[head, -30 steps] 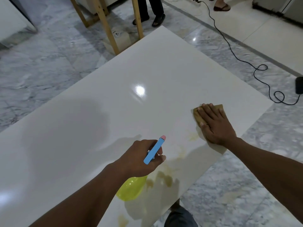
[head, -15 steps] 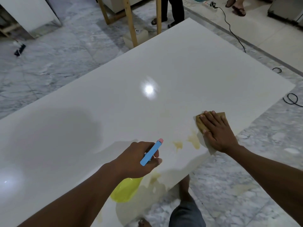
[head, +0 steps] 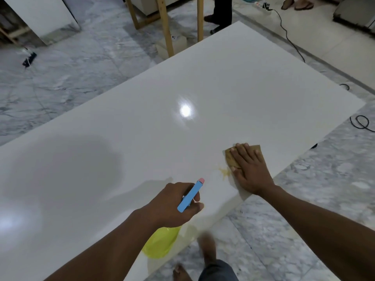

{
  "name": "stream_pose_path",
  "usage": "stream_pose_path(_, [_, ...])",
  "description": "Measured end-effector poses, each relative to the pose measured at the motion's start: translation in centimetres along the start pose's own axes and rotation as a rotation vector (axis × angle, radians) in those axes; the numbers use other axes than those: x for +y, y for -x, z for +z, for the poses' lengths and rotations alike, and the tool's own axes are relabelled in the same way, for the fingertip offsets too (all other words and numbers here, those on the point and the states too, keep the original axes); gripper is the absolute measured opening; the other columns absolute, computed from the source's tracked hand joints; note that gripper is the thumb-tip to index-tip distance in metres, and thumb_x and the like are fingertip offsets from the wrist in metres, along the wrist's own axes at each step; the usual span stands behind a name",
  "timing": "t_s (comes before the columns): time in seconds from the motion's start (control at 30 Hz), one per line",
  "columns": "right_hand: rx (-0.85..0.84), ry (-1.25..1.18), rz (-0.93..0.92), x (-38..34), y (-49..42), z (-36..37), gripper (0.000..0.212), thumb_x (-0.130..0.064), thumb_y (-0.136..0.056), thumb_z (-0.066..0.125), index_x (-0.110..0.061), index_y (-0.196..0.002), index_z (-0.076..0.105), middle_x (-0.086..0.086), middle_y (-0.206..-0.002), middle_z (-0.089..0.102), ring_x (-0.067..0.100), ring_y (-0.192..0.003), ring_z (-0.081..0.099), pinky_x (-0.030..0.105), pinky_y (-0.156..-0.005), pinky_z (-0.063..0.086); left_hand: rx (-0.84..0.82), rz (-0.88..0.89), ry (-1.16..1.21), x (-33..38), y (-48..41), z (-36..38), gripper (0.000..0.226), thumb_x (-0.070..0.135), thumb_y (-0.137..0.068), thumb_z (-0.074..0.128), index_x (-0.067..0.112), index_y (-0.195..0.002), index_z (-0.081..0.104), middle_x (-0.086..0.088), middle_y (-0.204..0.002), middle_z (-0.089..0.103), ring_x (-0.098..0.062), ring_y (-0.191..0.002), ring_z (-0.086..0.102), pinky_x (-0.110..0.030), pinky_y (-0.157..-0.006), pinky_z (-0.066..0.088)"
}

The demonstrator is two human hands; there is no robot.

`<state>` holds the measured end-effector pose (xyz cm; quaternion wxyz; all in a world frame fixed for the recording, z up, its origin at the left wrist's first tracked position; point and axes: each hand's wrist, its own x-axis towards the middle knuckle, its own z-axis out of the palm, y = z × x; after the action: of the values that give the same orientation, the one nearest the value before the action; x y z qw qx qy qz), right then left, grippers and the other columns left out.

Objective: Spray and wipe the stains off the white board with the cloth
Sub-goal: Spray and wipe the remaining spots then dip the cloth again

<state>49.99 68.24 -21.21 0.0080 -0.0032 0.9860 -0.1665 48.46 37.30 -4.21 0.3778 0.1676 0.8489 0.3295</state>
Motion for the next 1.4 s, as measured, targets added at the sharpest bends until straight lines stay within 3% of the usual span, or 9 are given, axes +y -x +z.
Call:
stream_pose_path(0.4, [0.007,-0.019,0.100,-1.7,0.0,0.1,0.061,-0.040,-0.098,0.024,-0.023,-0.157,0.030,-0.001,-0.166,0.020,0.023,-0.155,0.009,0.050,-0.122,0.012,0.036,-0.025,0.012,-0.9,0.5,-0.6,0.019,0.037,-0.093,0.075,0.020,-0.091,0.065,-0.006,-0.091,0.071,-0.011,-0.065,0.061,-0.047,-0.077,0.063])
stream_pose_path(0.6, [-0.057,0.001,-0.046,-9.8,1.2,3.0,0.061,-0.040,-0.100,0.025,-0.024,-0.158,0.022,-0.003,-0.167,0.012,0.022,-0.155,0.004,0.050,-0.124,0.009,0.051,-0.026,0.012,-2.9,3.1,-1.0,0.019,0.036,-0.093,0.075,0.020,-0.092,0.065,-0.006,-0.090,0.071,-0.024,-0.071,0.066,-0.048,-0.078,0.064])
stream_pose_path(0.67, [-0.053,0.014,-0.045,-11.1,1.3,3.6,0.061,-0.039,-0.099,0.026,-0.023,-0.158,0.022,-0.002,-0.167,0.013,0.023,-0.155,0.006,0.051,-0.124,0.011,0.054,-0.016,0.016,-3.8,4.6,-1.3,0.019,0.036,-0.093,0.075,0.021,-0.092,0.065,-0.005,-0.090,0.070,-0.020,-0.068,0.064,-0.048,-0.078,0.064])
stream_pose_path(0.77, [-0.042,0.000,-0.043,-11.9,2.3,3.8,0.061,-0.039,-0.099,0.026,-0.023,-0.158,0.021,-0.005,-0.166,0.012,0.022,-0.155,0.007,0.049,-0.124,0.010,0.075,-0.002,0.021,-5.7,7.6,-2.0,0.018,0.036,-0.093,0.075,0.020,-0.093,0.065,-0.005,-0.092,0.070,-0.027,-0.075,0.068,-0.048,-0.078,0.064])
stream_pose_path(0.93, [0.000,-0.031,-0.078,-17.2,5.9,5.7,0.059,-0.038,-0.098,0.027,-0.024,-0.156,0.027,-0.007,-0.165,0.017,0.019,-0.155,0.010,0.047,-0.123,0.010,0.114,0.017,0.023,-10.6,13.4,-3.1,0.019,0.035,-0.093,0.075,0.019,-0.092,0.065,-0.007,-0.090,0.071,-0.015,-0.066,0.062,-0.048,-0.077,0.064])
stream_pose_path(1.2, [0.016,-0.044,-0.049,-25.1,10.1,8.9,0.059,-0.038,-0.099,0.026,-0.023,-0.155,0.033,-0.003,-0.164,0.024,0.024,-0.154,0.016,0.052,-0.121,0.016,0.111,-0.054,0.035,-18.7,22.1,-3.4,0.022,0.033,-0.095,0.074,0.014,-0.092,0.064,-0.014,-0.092,0.072,-0.033,-0.073,0.071,-0.048,-0.077,0.061])
stream_pose_path(1.4, [0.027,-0.060,0.024,-26.3,10.1,9.4,0.059,-0.035,-0.096,0.026,-0.025,-0.152,0.040,-0.001,-0.162,0.032,0.025,-0.153,0.021,0.054,-0.119,0.021,0.139,-0.079,0.066,-22.3,24.5,-3.5,0.022,0.032,-0.094,0.074,0.013,-0.093,0.065,-0.014,-0.089,0.071,-0.015,-0.061,0.063,-0.049,-0.076,0.063])
